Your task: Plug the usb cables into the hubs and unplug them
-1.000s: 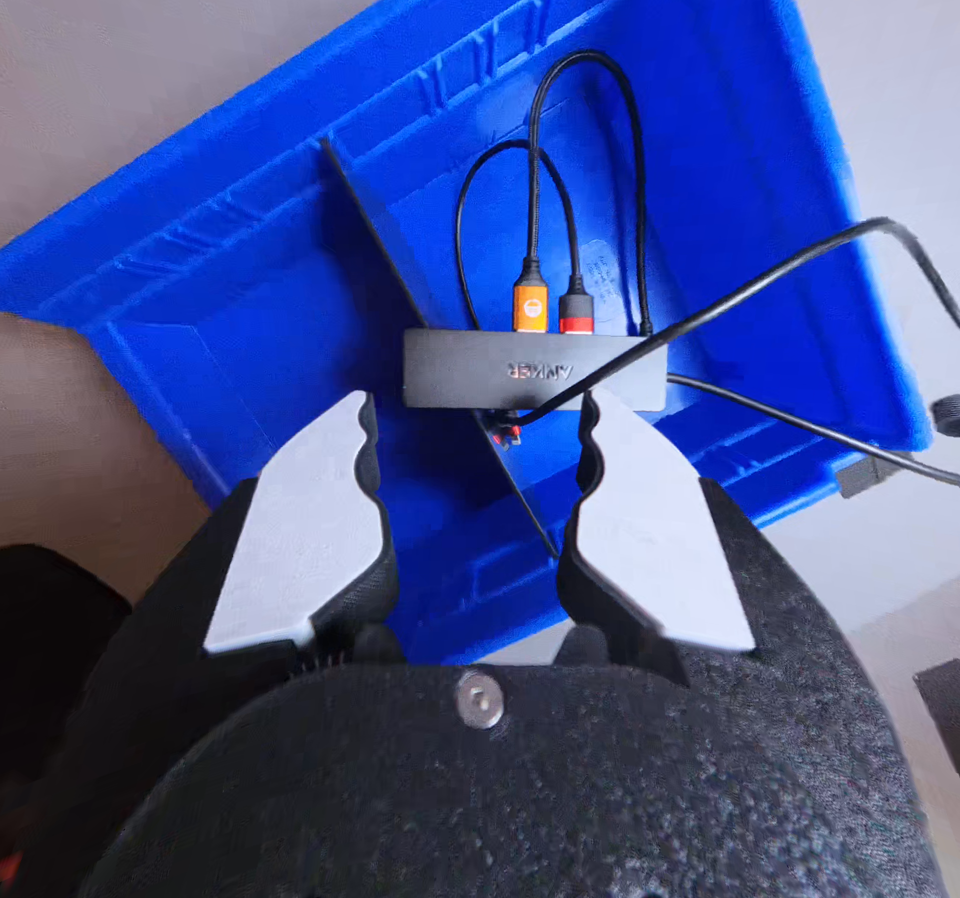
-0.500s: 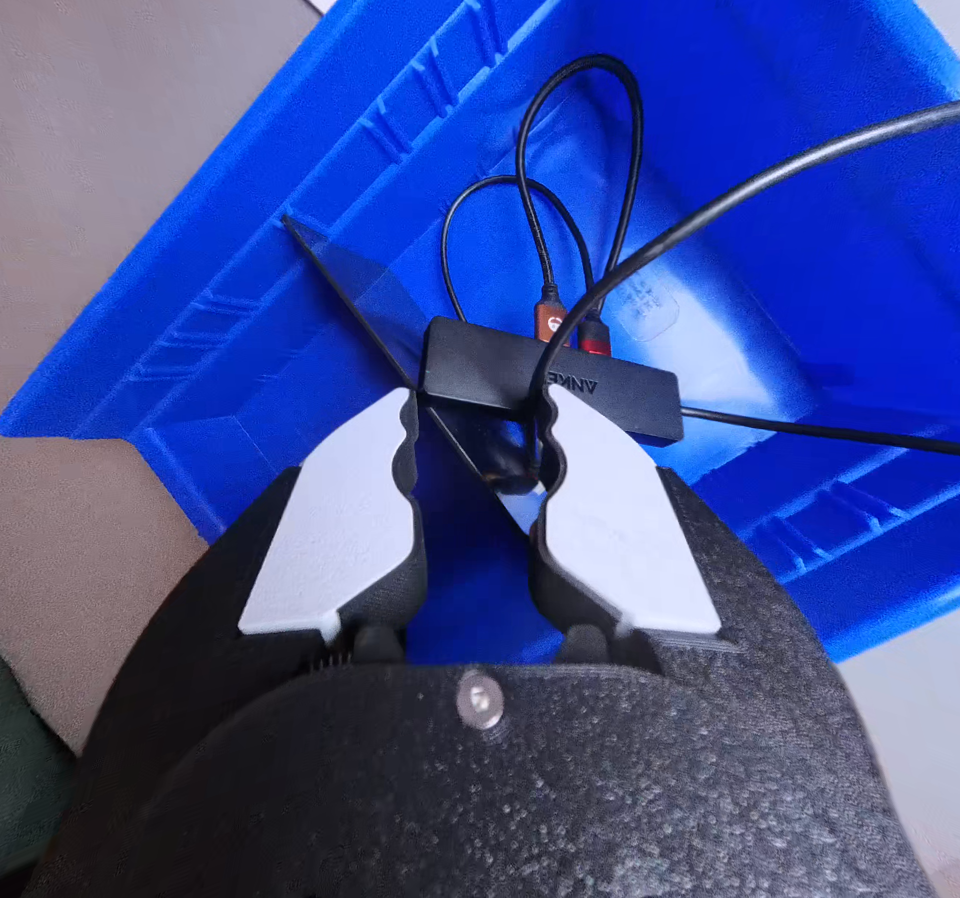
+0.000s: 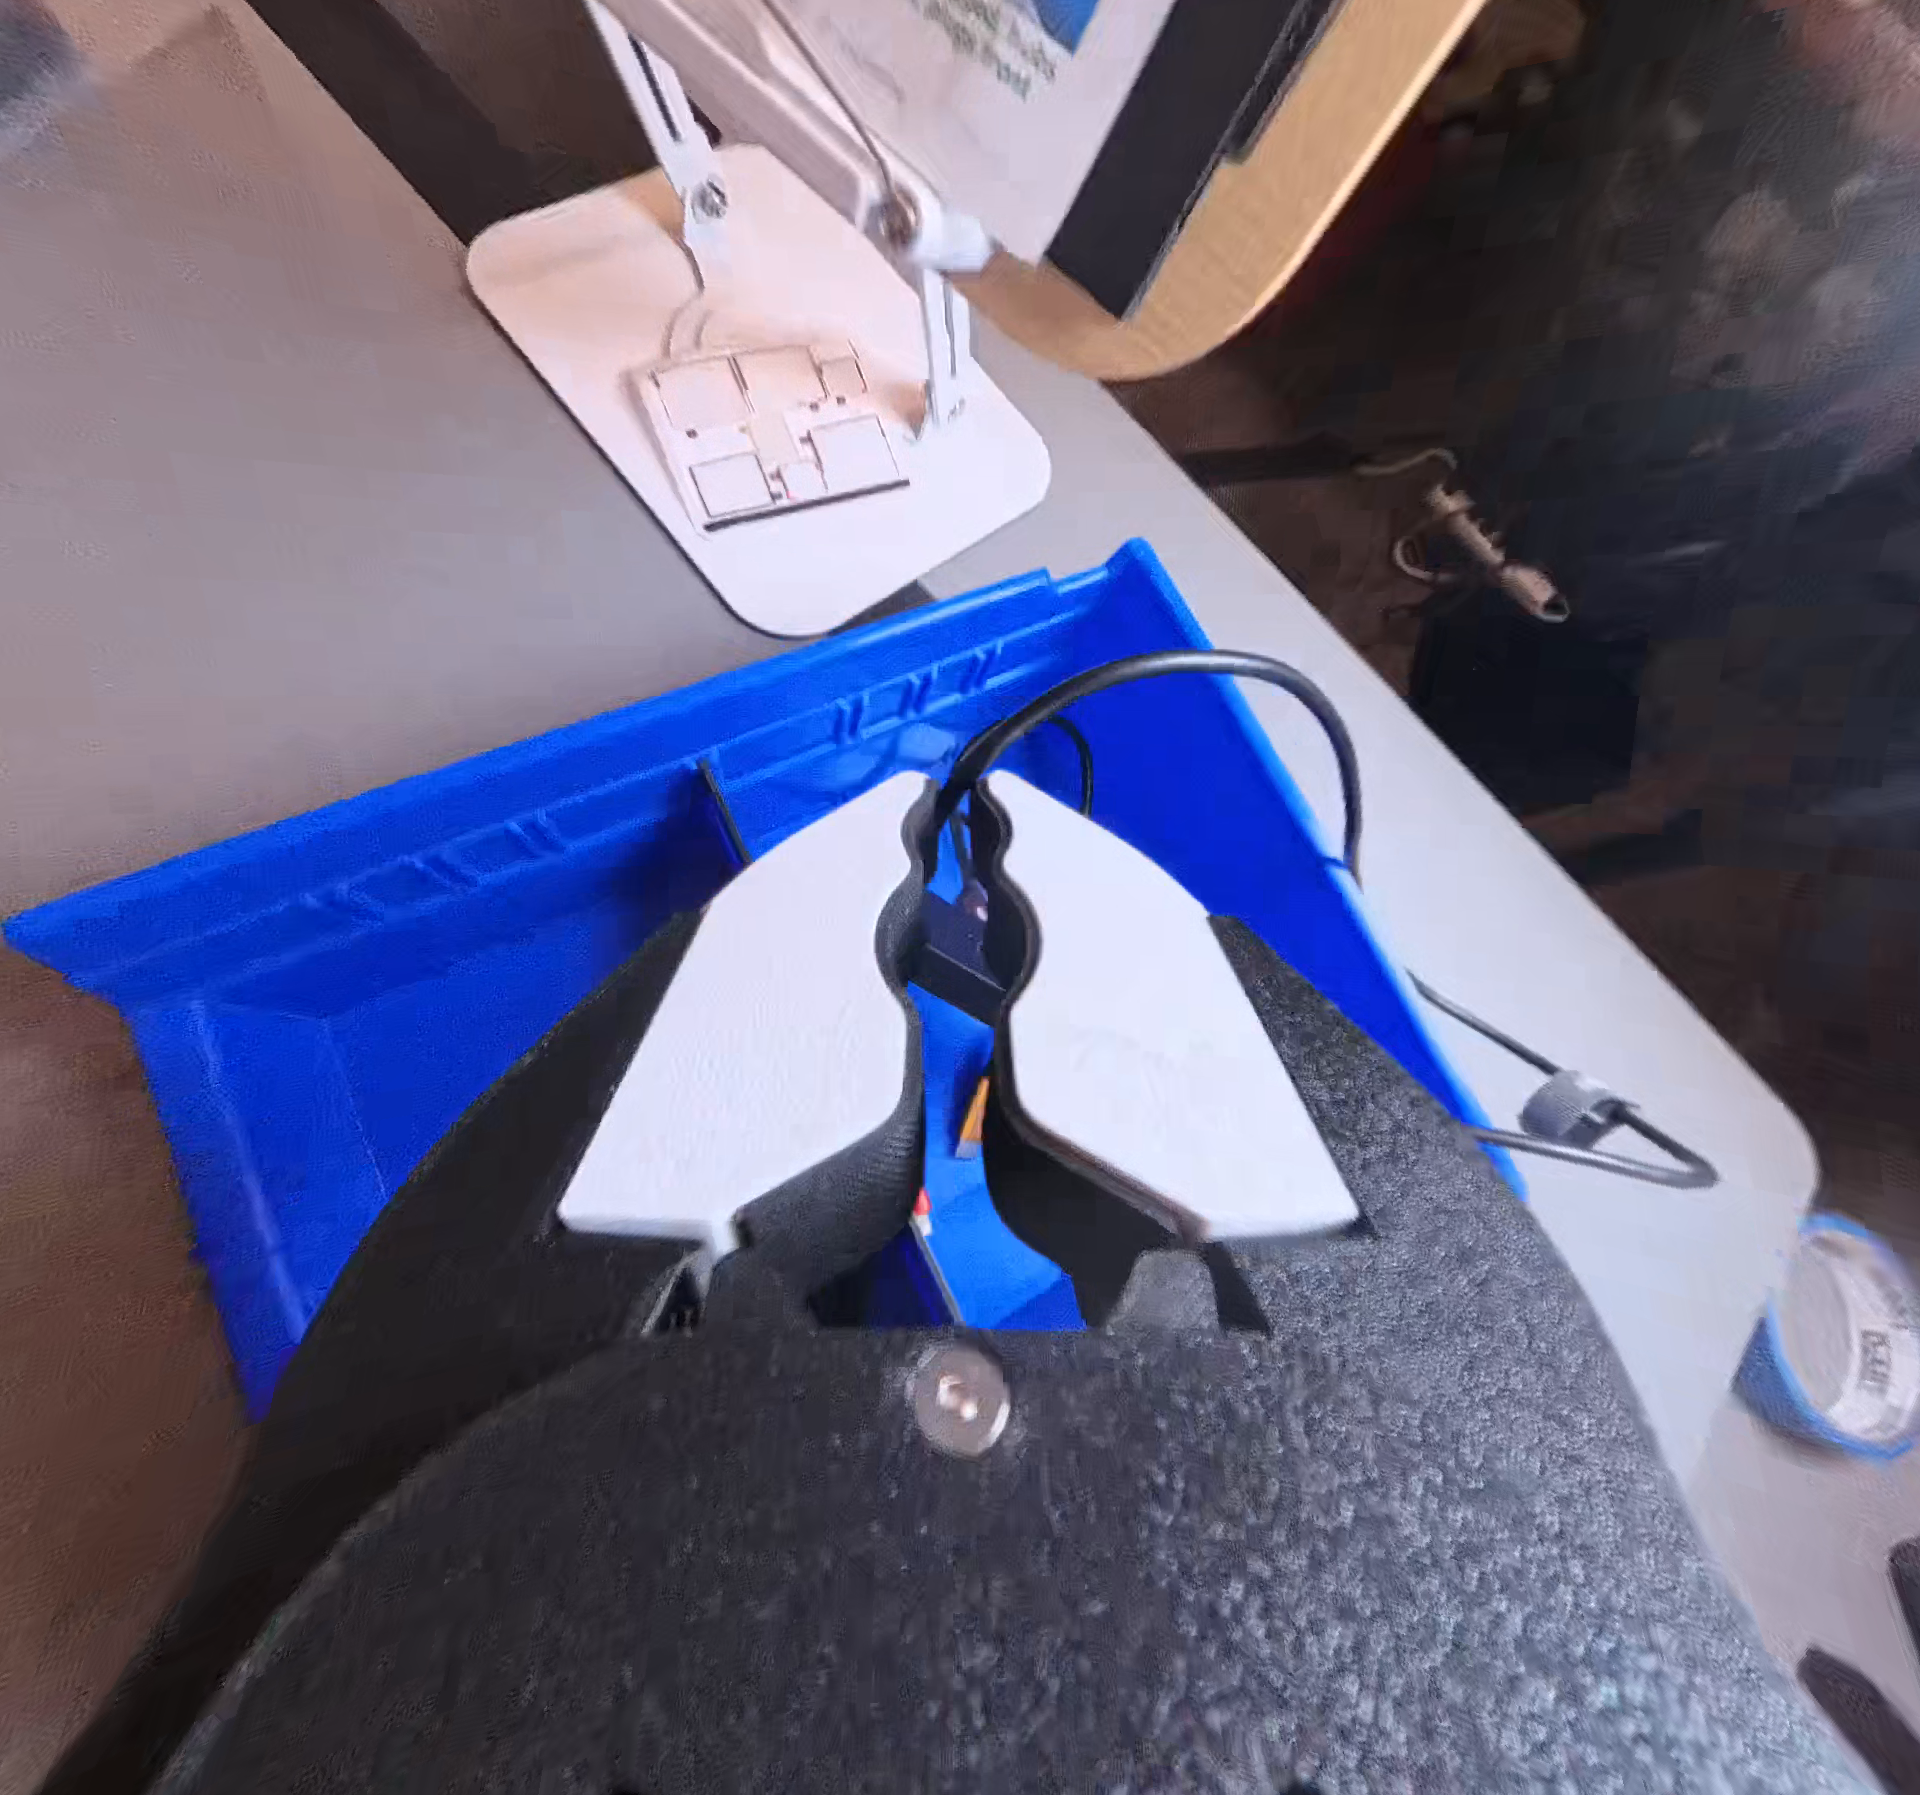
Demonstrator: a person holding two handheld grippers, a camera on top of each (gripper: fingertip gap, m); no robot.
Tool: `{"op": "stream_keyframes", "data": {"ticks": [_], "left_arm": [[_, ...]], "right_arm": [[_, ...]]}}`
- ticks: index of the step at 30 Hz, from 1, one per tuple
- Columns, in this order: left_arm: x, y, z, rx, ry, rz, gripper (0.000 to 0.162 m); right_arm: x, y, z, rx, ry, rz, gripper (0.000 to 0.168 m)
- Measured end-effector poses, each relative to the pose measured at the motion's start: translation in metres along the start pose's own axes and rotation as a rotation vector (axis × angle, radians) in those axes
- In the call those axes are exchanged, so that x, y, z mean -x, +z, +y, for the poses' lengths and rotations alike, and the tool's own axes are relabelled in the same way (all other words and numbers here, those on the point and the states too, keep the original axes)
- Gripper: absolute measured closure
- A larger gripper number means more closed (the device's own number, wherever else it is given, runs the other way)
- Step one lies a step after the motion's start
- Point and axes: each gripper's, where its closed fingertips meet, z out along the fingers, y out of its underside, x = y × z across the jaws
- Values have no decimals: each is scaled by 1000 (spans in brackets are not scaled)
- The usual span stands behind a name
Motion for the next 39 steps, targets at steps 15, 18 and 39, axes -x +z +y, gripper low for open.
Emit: {"op": "stream_keyframes", "data": {"ticks": [15,18,39], "left_arm": [[-6,3,6,51,40,13,141],[-6,3,6,50,33,18,141],[32,-34,-38,-214,-17,-201,147]], "right_arm": [[-3,-13,98,609,-357,-82,168],[-29,-10,116,754,-553,50,167],[5,-66,-30,-397,161,147,116]]}}
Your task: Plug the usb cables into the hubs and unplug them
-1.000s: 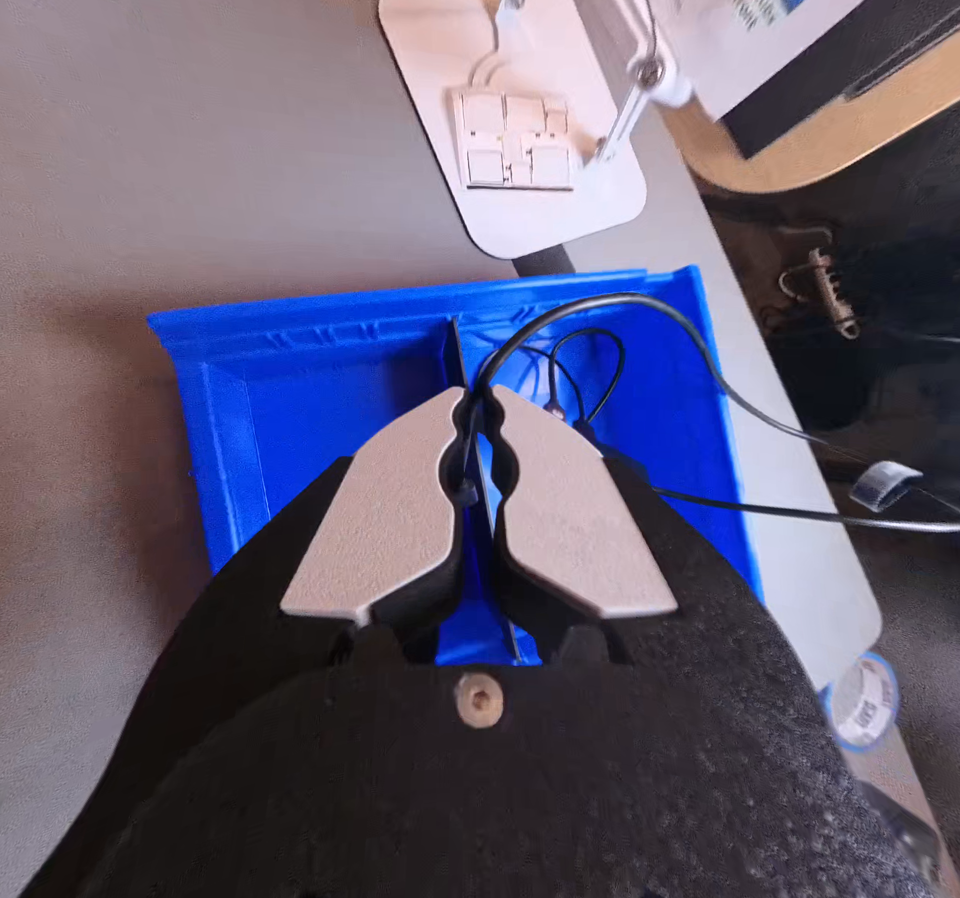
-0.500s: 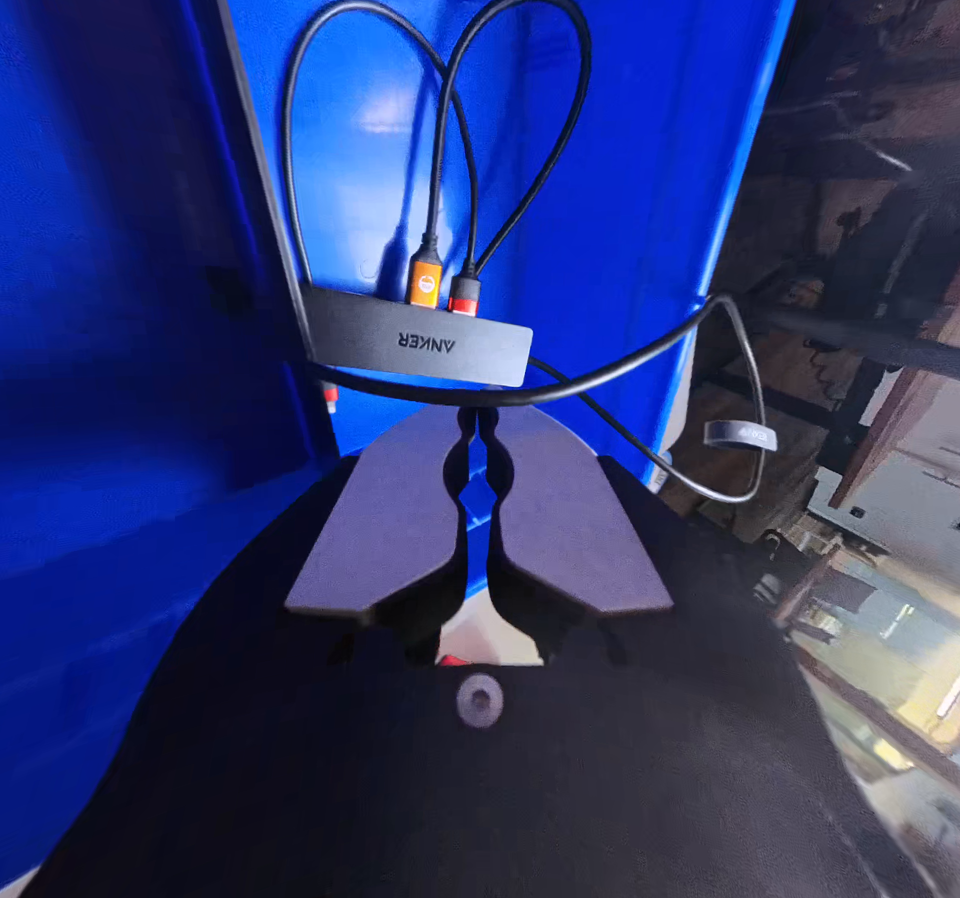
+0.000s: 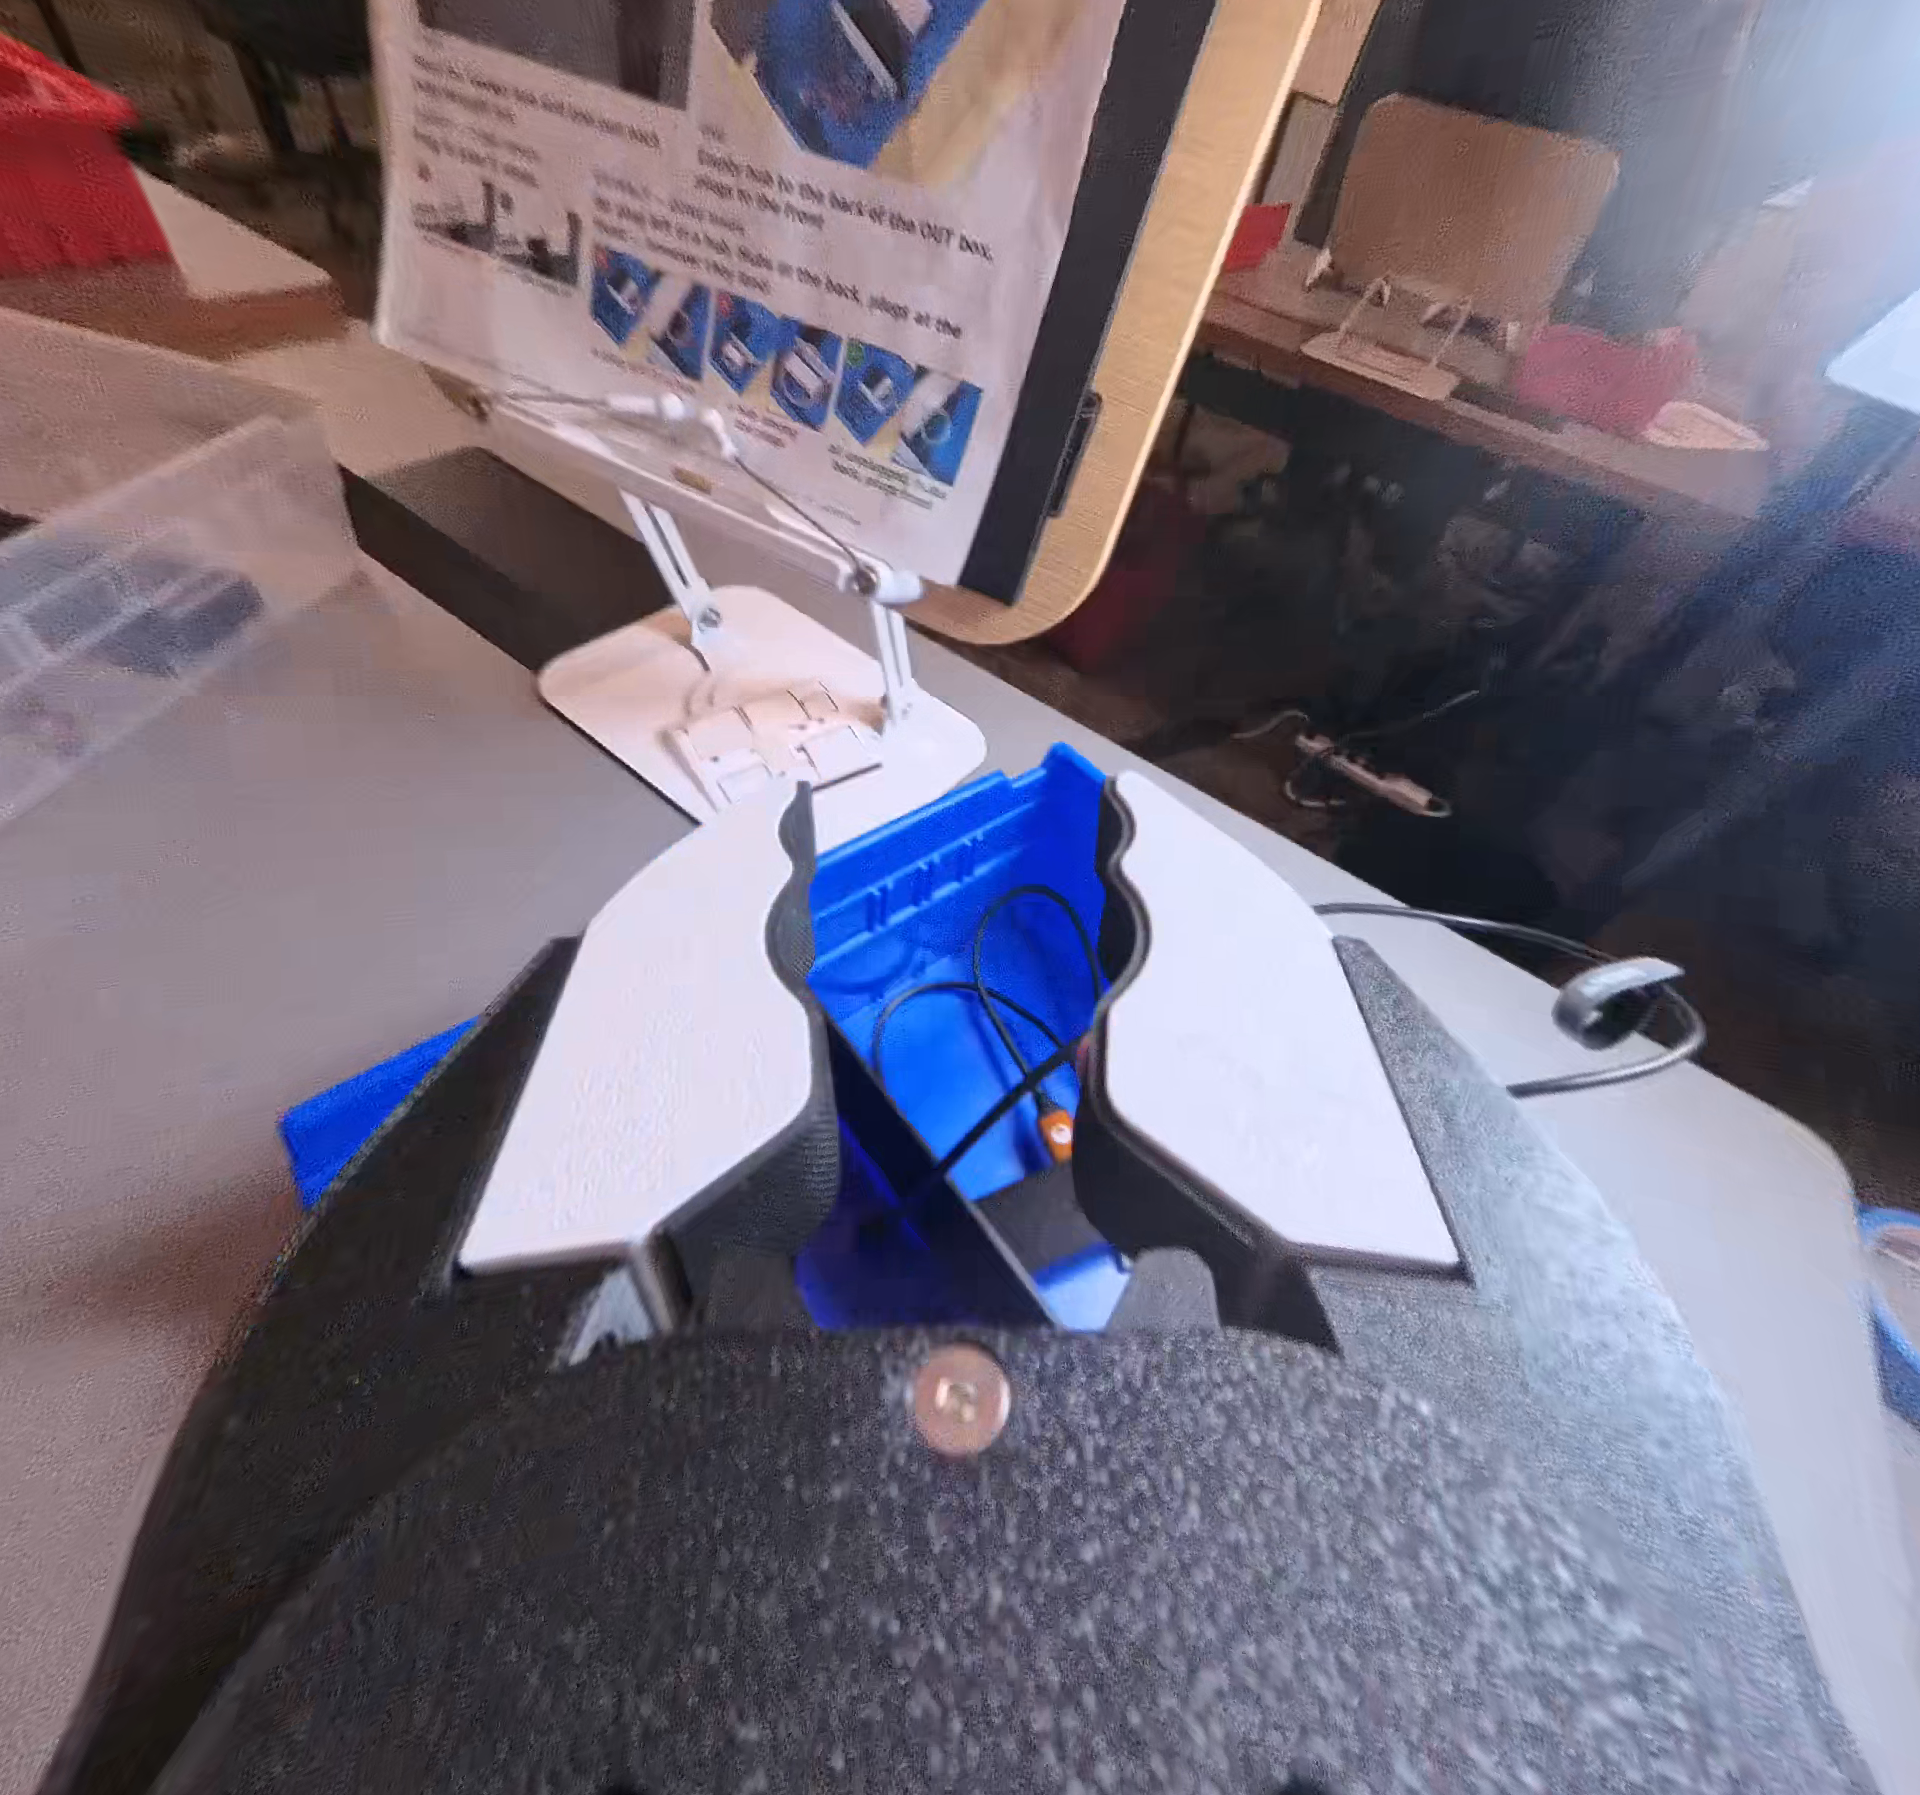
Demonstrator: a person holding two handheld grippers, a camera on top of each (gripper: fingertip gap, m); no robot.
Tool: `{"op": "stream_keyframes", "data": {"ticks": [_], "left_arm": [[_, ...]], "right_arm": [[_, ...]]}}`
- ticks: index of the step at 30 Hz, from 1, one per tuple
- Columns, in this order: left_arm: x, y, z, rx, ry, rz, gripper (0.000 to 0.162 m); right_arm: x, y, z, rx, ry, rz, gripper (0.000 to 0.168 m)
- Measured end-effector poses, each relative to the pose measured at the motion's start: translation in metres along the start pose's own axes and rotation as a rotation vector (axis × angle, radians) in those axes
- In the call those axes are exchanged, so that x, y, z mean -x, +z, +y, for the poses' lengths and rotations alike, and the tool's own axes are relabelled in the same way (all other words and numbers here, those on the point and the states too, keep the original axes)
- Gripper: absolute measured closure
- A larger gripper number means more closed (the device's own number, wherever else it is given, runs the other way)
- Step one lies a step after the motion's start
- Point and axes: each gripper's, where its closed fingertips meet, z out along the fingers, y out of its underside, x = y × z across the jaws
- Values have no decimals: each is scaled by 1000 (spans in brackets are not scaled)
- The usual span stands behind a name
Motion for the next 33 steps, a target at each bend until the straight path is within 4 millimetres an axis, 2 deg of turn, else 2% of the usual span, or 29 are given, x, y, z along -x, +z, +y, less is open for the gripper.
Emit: {"op": "stream_keyframes", "data": {"ticks": [3,6,9,12,14,16,19,23,27,30,33], "left_arm": [[13,-11,-15,-70,-8,-73,148],[33,-31,-34,-131,3,-201,146],[70,-72,-57,-182,-9,-407,144],[109,-120,-71,-240,-78,-559,143],[132,-142,-70,-236,-125,-617,141],[151,-155,-66,-223,-163,-645,139],[166,-164,-67,-236,-205,-651,138],[167,-164,-72,-262,-191,-667,138],[162,-159,-70,-276,-183,-665,137],[161,-158,-68,-278,-180,-659,137],[159,-161,-67,-288,-183,-657,138]], "right_arm": [[41,-26,-2,-133,99,-26,112],[78,-47,14,-171,118,-41,111],[107,-66,37,-183,174,-56,112],[117,-75,68,-135,112,-11,112],[115,-77,86,-84,52,22,111],[112,-76,101,-18,21,31,108],[99,-74,105,18,23,59,110],[75,-57,99,94,36,108,113],[39,-28,94,195,63,192,118],[6,-3,102,325,86,245,119],[-15,17,112,456,101,263,123]]}}
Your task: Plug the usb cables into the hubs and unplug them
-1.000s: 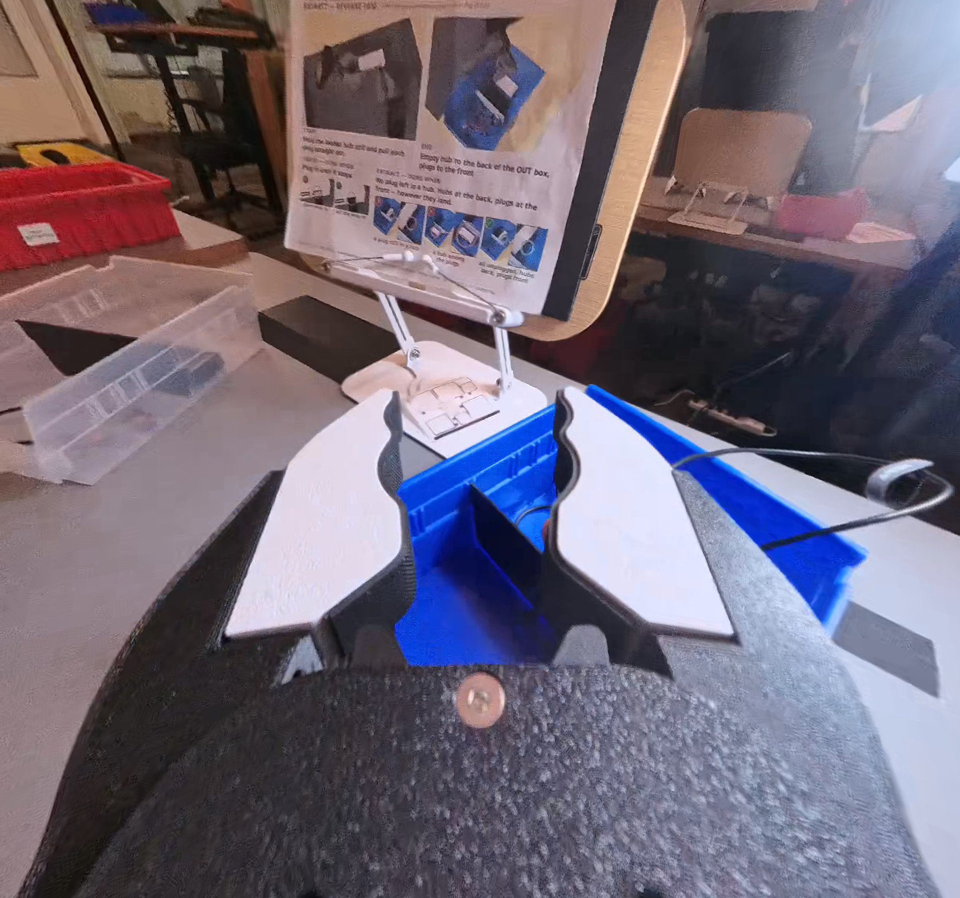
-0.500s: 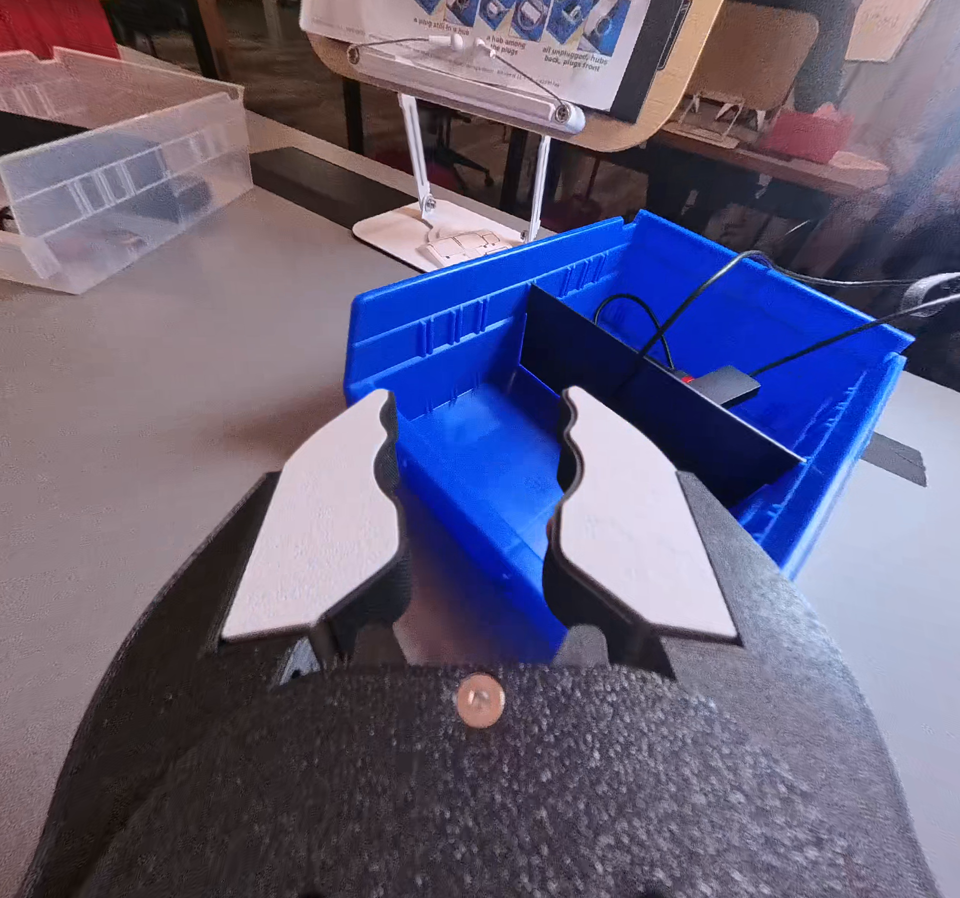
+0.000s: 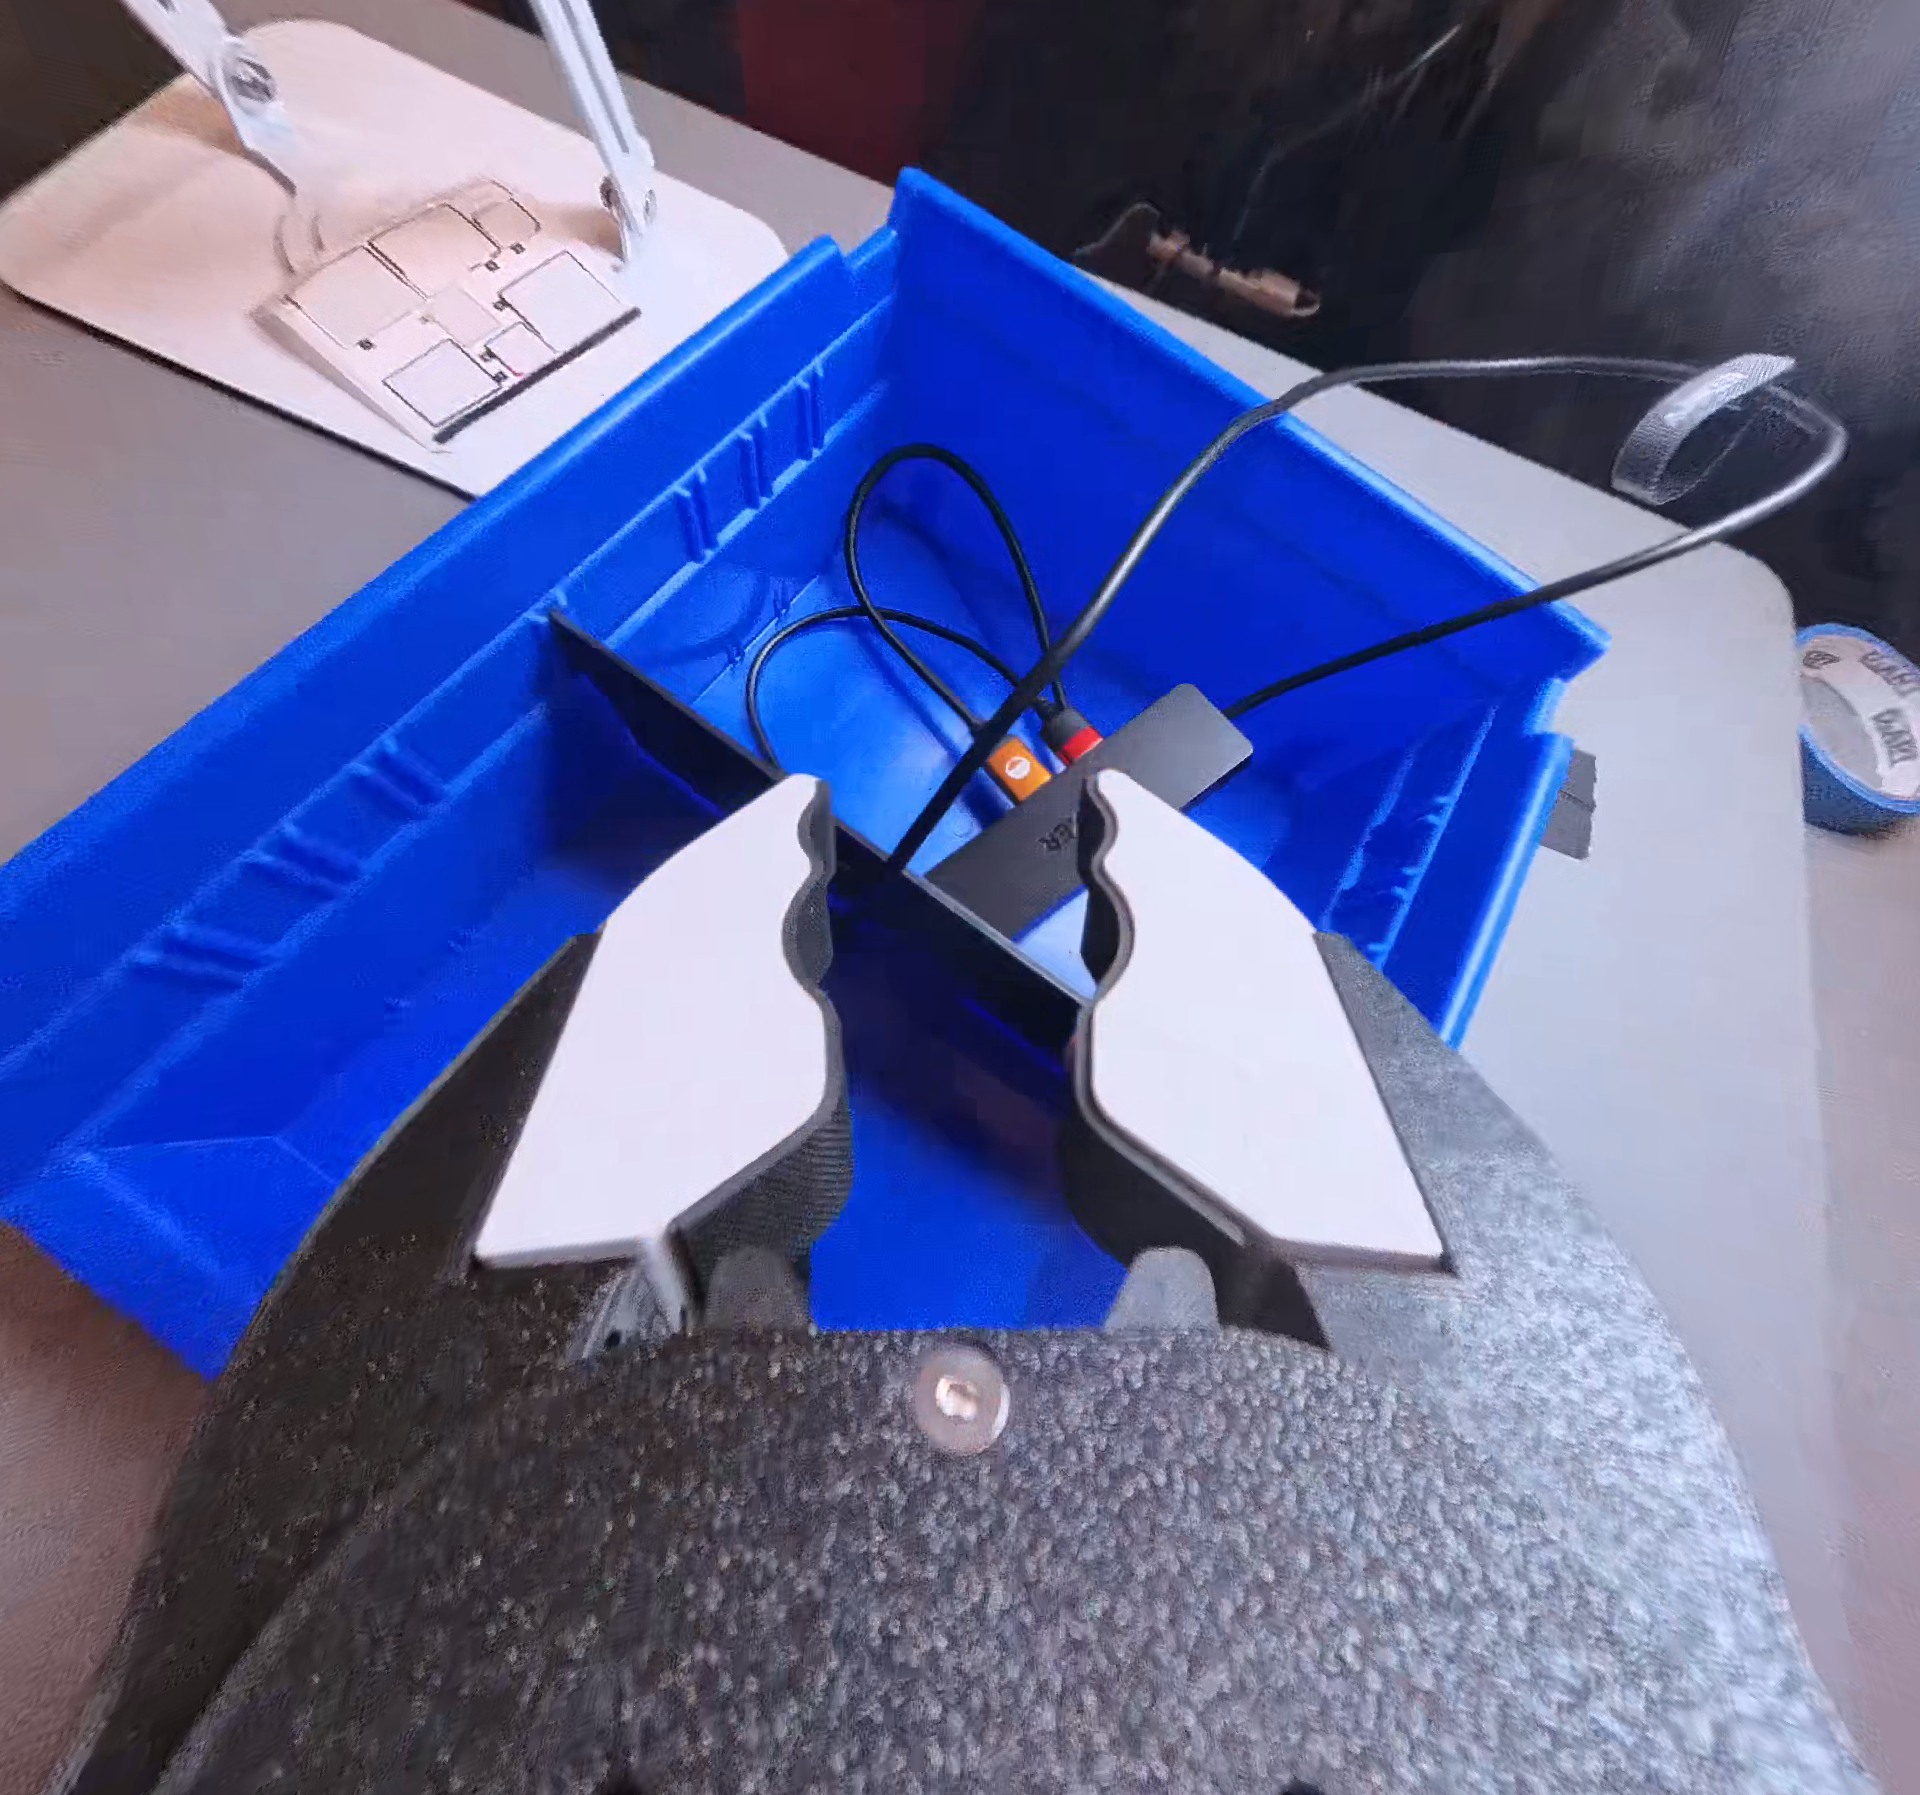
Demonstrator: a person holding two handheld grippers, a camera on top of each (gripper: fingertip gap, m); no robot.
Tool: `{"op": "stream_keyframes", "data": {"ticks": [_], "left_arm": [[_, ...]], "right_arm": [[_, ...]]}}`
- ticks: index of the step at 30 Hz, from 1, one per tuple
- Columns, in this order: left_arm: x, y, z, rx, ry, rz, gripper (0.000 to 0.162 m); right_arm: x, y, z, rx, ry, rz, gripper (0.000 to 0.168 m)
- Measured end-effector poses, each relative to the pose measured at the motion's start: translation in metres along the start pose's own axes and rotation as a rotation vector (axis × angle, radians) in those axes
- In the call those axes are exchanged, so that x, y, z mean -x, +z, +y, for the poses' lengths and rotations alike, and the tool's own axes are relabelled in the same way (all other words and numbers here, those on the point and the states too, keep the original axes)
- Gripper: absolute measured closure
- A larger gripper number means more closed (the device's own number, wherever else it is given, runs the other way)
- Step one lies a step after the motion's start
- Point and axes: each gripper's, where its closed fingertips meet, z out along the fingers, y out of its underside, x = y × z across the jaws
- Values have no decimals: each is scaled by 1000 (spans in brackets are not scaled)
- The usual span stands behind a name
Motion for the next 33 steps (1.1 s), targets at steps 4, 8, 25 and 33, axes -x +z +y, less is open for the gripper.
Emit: {"op": "stream_keyframes", "data": {"ticks": [4,8,25,33], "left_arm": [[0,-3,1,-2,-2,4,138],[0,-3,4,2,-2,11,138],[-1,3,16,62,68,13,138],[38,14,13,247,198,-90,138]], "right_arm": [[3,18,-12,37,-26,-71,162],[8,-17,-91,-396,-72,-117,163],[28,-31,-36,-232,-155,-195,112],[96,-92,4,-344,-194,-325,114]]}}
